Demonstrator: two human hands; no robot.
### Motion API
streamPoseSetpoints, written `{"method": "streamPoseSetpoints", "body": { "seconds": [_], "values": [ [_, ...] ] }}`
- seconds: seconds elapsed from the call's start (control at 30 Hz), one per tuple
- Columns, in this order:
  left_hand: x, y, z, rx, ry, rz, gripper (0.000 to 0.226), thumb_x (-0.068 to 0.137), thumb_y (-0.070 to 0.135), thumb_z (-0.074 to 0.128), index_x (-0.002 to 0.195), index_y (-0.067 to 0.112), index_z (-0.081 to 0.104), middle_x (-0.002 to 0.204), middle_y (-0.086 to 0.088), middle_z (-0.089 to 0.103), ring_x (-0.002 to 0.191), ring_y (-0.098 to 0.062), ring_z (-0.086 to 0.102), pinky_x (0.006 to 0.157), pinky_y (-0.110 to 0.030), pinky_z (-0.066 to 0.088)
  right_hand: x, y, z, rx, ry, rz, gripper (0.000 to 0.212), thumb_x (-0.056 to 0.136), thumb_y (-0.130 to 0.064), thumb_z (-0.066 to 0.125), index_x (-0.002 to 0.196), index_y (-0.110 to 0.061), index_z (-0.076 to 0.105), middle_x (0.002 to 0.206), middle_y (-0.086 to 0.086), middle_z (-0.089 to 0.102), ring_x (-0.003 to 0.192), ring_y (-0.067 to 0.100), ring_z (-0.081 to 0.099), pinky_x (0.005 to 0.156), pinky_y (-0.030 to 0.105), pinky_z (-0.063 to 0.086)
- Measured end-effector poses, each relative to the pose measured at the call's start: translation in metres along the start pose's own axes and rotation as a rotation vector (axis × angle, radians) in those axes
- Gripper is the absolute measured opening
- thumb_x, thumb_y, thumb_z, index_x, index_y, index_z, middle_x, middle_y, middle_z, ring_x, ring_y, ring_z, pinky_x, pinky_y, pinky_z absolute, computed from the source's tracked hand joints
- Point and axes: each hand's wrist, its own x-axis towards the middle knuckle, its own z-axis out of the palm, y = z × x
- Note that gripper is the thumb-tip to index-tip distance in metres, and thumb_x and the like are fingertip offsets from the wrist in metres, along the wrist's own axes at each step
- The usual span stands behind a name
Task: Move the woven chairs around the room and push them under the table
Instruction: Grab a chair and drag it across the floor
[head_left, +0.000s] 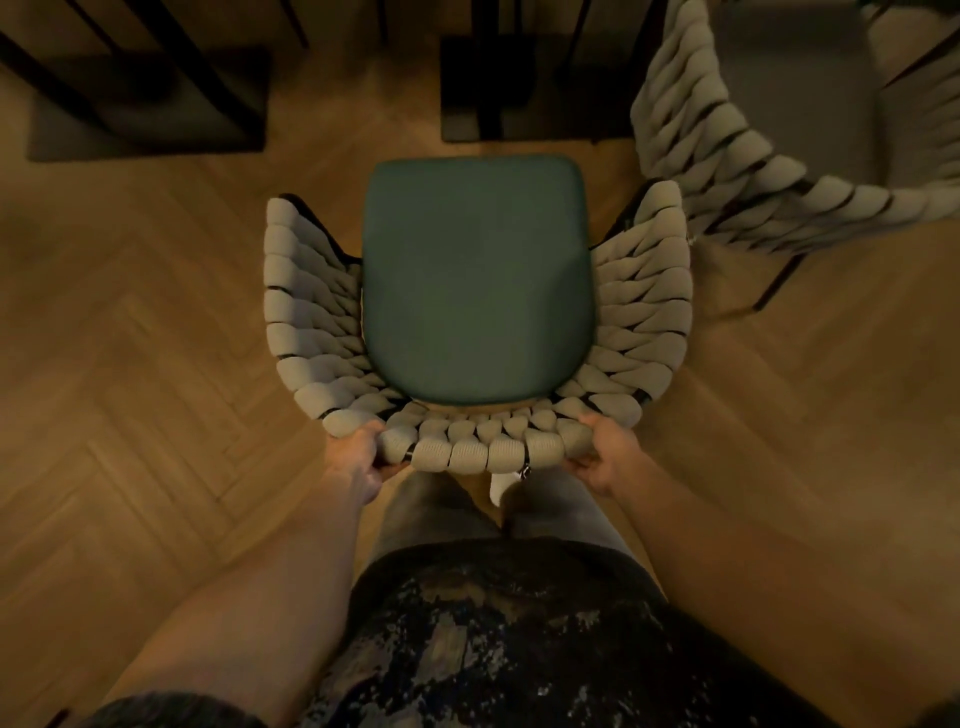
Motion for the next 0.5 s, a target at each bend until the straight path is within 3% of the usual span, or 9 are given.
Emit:
{"method": "streamPoseSetpoints", "body": {
  "seconds": [0.13,0.33,0.5],
  "values": [
    [0.008,0.035,0.036,-0.009,0.005,0.016,0.054,0.096,0.003,0.061,0.141,0.022,0.040,0.129,-0.014,0.053,0.106,-0.036,0.062,0.056,-0.049,0.058,0.007,-0.051,0.020,-0.037,0.005,-0.007,0.044,0.100,-0.020,0.064,0.140,-0.013,0.048,0.136,0.018,0.057,0.120,0.037,0.059,0.063,0.045,0.054],
    [0.027,0.091,0.084,-0.023,-0.004,0.027,0.054,0.095,0.000,0.060,0.139,0.024,0.040,0.121,-0.011,0.053,0.090,-0.030,0.061,0.058,-0.052,0.057,0.015,-0.116,0.057,-0.042,-0.002,-0.006,0.048,0.100,-0.021,0.064,0.144,-0.014,0.045,0.144,0.019,0.051,0.127,0.039,0.055,0.069,0.046,0.055],
    [0.046,0.131,0.109,0.007,0.006,0.022,0.050,0.095,0.003,0.061,0.139,0.021,0.042,0.125,-0.014,0.055,0.094,-0.032,0.062,0.058,-0.049,0.058,0.026,-0.157,0.088,-0.002,0.002,0.012,0.055,0.098,-0.020,0.067,0.147,-0.014,0.041,0.144,0.020,0.050,0.128,0.041,0.053,0.082,0.050,0.055]
  ]
}}
